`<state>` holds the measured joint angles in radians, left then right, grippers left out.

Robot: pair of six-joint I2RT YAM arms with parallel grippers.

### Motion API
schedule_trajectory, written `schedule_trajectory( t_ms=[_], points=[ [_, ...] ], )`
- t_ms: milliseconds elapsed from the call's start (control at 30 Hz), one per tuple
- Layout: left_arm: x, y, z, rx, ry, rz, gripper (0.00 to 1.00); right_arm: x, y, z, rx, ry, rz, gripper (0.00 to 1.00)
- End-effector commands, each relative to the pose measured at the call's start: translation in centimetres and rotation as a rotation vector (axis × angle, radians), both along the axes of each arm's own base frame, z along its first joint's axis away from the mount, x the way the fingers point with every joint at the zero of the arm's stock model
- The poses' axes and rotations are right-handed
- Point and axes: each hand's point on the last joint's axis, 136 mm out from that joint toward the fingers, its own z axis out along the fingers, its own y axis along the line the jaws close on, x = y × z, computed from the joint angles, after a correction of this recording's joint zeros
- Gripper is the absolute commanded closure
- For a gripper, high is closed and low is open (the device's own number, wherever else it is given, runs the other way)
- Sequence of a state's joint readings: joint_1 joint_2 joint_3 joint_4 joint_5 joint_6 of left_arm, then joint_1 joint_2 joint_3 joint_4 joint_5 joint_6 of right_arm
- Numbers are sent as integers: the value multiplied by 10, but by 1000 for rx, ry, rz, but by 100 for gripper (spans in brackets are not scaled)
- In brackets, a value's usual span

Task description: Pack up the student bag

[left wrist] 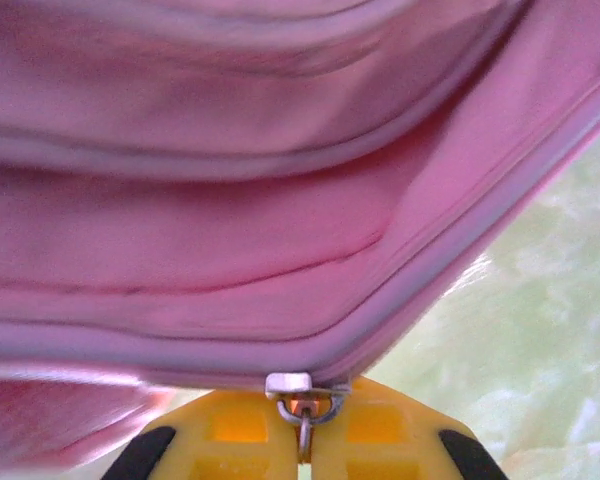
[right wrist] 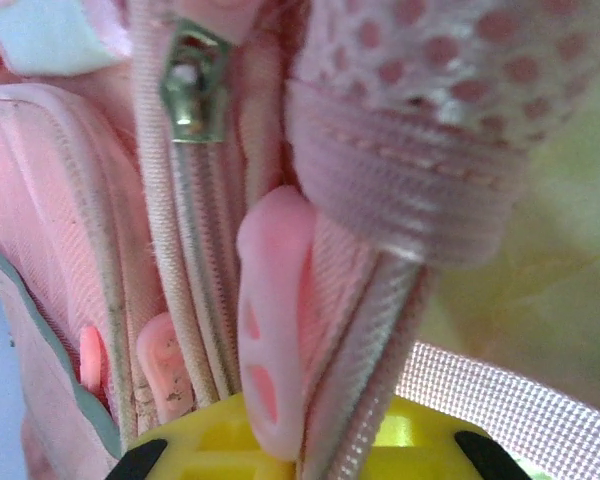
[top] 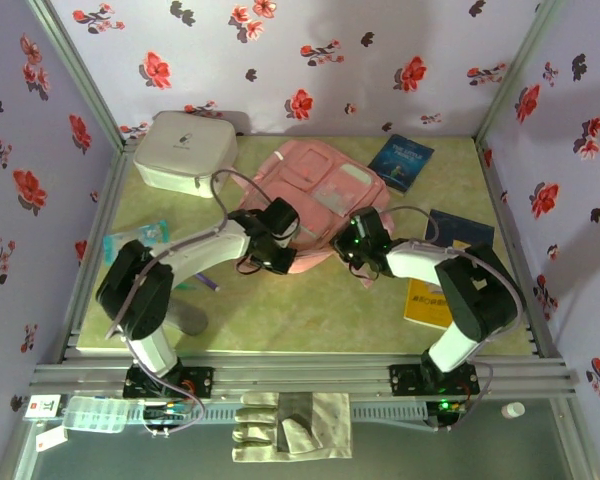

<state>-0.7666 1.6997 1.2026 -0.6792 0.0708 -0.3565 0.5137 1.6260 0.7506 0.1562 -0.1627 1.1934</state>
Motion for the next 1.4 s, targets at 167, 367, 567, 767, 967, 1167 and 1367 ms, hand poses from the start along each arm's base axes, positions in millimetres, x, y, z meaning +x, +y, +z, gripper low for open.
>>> schedule_trajectory(
  t_ms=[167,367,567,767,967,1167,1367],
  points=[
    [-12,27,6,33,14,8,100,58,-35,37,-141,-153,21,88],
    [-18,-18,12,-39,31,-77,100,75,-18,34,-77,-151,85,80],
    [-28,-54,5,-59,66,-132,100,62,-33,28,-35,-77,9,58],
    [-24,-57,-8,-23,91,-88,100,29,-46,43,82,-43,-113,45],
    [-23,-58,-9,1,106,-104,100,0,-40,37,94,3,-106,36],
    [-24,-57,-11,28,128,-113,100,-6,-17,28,108,28,-68,36],
    [-24,-56,-3,29,139,-82,100,-10,-5,6,96,76,-66,45]
  ],
)
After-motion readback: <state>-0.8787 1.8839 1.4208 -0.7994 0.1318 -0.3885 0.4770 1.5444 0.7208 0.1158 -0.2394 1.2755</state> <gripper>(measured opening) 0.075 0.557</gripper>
